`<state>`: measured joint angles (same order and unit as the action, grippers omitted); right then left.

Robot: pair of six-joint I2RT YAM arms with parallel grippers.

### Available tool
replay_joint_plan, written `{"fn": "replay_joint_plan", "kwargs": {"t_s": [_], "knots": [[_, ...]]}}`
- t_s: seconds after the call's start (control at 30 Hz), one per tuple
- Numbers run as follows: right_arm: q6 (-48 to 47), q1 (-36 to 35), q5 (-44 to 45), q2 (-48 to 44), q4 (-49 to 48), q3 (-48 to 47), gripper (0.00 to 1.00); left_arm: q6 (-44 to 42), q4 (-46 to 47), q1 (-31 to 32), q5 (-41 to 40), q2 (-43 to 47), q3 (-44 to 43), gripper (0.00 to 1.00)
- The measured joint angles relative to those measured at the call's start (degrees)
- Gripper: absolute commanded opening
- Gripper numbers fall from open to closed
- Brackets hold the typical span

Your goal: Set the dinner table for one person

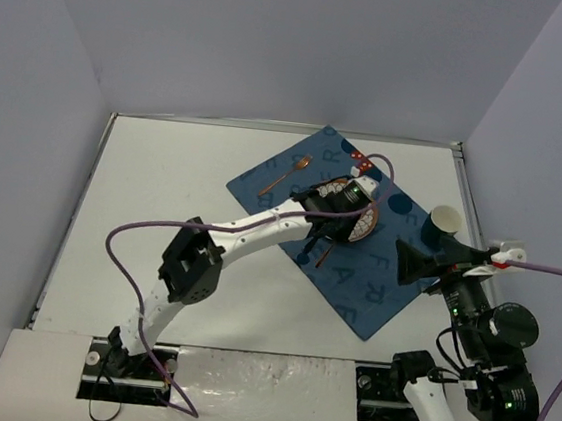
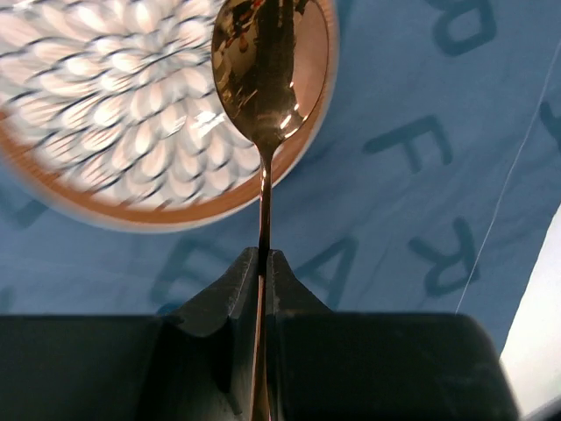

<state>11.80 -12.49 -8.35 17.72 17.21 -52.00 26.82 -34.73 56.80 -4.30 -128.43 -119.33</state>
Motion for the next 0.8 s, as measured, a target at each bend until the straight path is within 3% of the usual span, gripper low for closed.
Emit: {"fn": "replay_joint_plan", "kwargs": {"t_s": [0.2, 0.33, 0.63, 0.8], "knots": [[-0.57, 0.0, 0.4, -1.93, 1.95, -0.87, 1.0, -0.43, -2.91, 2.75, 0.43, -12.74, -13.6, 0.0], [-0.7, 0.0, 0.45, -1.99, 3.19, -1.05, 1.0, -0.82, -3.2, 3.84, 0.89, -16.57, -18.05, 0.0], [-0.73, 0.0, 0.45, -2.1, 4.98, -1.05, 1.0, -0.9, -2.8, 5.56, 1.99, -19.41, -18.96, 0.0], [-0.71, 0.0, 0.45, -2.1, 4.98, -1.05, 1.0, 0.91, -0.55, 5.88, 1.94, -18.37, -14.64, 0.0]]}}
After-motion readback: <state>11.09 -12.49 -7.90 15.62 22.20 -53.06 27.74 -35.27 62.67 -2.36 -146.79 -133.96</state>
